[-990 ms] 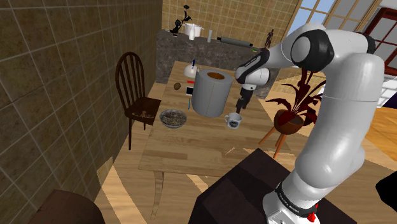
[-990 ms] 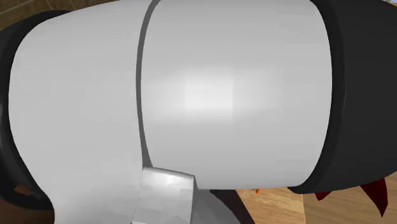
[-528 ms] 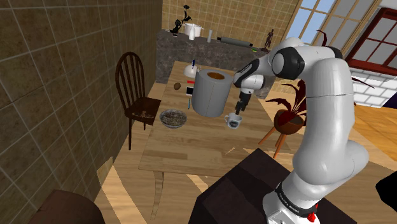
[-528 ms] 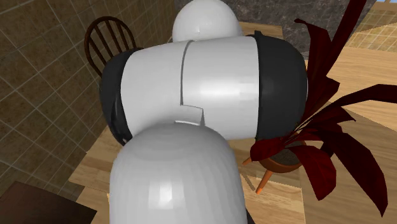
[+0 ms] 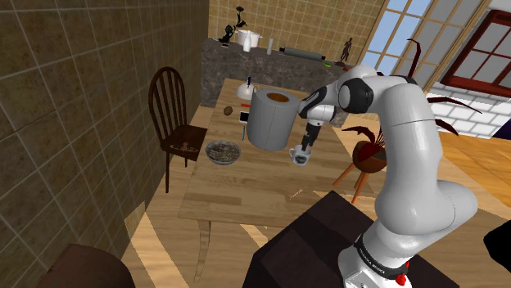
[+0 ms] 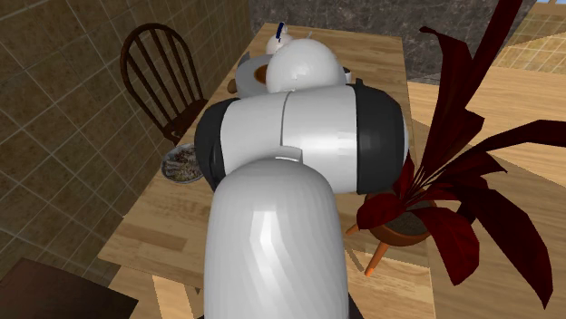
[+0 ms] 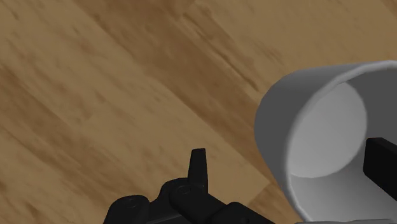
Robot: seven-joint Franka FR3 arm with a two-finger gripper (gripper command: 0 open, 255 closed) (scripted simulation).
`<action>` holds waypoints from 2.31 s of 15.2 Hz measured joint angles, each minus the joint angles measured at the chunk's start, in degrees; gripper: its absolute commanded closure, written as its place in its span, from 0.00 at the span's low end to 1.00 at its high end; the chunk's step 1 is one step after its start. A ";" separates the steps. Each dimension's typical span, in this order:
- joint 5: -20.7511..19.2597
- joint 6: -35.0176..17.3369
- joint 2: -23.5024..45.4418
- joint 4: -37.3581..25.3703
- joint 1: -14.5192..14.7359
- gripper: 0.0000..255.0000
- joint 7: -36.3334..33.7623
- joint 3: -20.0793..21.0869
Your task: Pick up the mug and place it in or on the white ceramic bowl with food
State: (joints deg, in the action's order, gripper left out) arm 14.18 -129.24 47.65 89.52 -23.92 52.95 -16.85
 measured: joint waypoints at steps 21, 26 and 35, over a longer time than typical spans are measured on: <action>0.57 -2.12 2.38 -0.29 -0.37 1.00 0.26 0.58; 0.08 -0.49 0.06 0.42 0.08 1.00 0.00 0.06; -1.14 3.33 -4.98 1.61 0.89 1.00 -0.39 -1.11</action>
State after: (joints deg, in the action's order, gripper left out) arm 13.05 -125.91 42.67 91.13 -23.03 52.56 -17.96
